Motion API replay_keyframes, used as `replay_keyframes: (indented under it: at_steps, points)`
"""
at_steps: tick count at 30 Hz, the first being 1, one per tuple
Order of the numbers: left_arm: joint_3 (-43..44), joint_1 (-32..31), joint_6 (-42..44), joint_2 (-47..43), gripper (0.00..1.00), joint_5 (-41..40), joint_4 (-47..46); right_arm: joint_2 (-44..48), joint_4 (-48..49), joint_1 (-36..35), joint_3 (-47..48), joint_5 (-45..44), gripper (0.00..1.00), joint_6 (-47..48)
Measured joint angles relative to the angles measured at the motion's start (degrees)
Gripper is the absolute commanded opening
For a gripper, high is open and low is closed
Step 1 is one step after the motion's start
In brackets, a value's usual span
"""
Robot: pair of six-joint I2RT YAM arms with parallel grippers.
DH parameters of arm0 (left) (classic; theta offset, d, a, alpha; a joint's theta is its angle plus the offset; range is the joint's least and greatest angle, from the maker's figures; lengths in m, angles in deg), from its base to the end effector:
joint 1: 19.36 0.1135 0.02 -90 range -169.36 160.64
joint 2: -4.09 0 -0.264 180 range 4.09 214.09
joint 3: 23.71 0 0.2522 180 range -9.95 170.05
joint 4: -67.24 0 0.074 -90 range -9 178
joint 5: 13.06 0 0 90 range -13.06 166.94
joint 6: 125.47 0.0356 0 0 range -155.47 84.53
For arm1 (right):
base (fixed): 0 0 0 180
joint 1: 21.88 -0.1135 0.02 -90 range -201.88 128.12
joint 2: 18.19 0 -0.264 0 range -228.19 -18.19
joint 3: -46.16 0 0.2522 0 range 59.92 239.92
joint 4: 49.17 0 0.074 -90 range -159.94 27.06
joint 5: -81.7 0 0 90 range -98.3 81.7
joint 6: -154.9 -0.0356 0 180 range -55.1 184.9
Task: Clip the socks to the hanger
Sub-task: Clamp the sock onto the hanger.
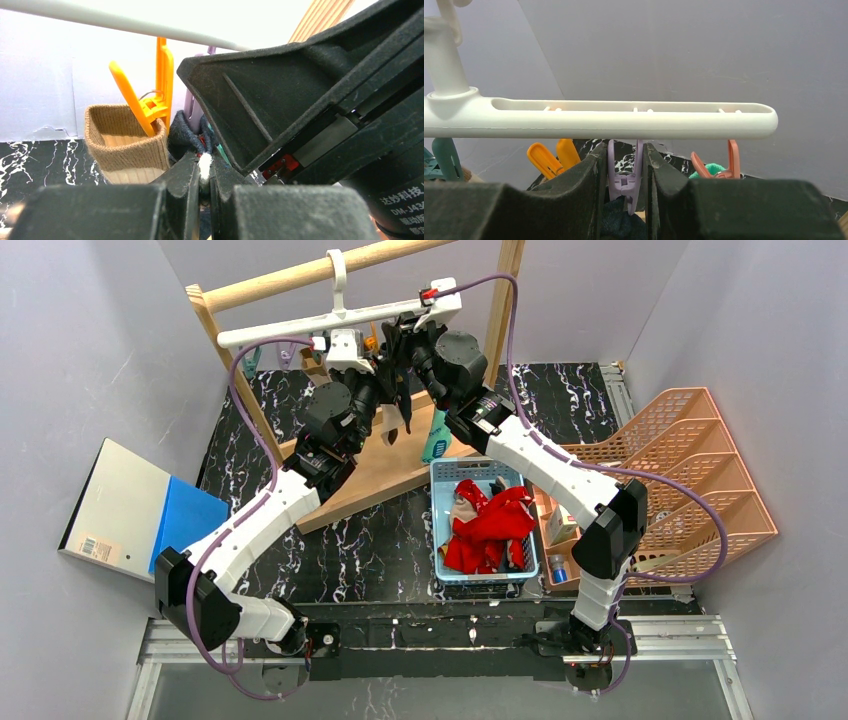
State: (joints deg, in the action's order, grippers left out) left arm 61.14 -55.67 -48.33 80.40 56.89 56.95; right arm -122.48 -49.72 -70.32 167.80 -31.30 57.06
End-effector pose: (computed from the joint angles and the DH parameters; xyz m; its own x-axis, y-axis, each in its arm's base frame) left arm 0.2559 -0.1729 0.4421 0.1880 -0.3976 -0.8981 0.3453 0.8828 -0.3185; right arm 0.2944 0.3111 0.4754 0.1298 0.3357 -0.9330 -0.4627 0.8527 0.2425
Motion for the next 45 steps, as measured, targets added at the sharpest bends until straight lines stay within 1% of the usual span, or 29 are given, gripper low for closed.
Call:
replay_keyframes:
  at_steps: [11,14,16,26,31,38,45]
  points:
    - [-0.2,0.1,0.3,-0.1,0.0,0.0,0.0,0.1,-1.4,0.0,0.0,0.7,0.02,-1.4]
    - [-0.2,0.1,0.3,-0.1,0.0,0.0,0.0,0.2,-1.9,0.0,0.0,1.0,0.14,-1.6]
    - [-0.2,0.1,0.3,-0.1,0.0,0.0,0.0,0.4,-2.4,0.0,0.1,1.3,0.25,-1.7]
    - [-0.2,0.1,0.5,-0.1,0.0,-0.2,0.0,0.9,-3.2,0.0,0.2,2.2,0.49,-2.6]
    - [-0.1,0.2,0.9,-0.1,0.0,-0.1,0.0,1.8,-4.7,0.0,0.4,2.9,0.58,-3.4]
    - [0.2,0.2,1.3,0.0,0.0,-0.1,-0.1,2.7,-6.9,0.0,3.2,4.5,0.71,-4.7]
    - [0.3,0.2,1.4,0.0,0.0,-0.1,-0.1,3.8,-8.8,0.0,3.8,6.1,0.75,-5.9]
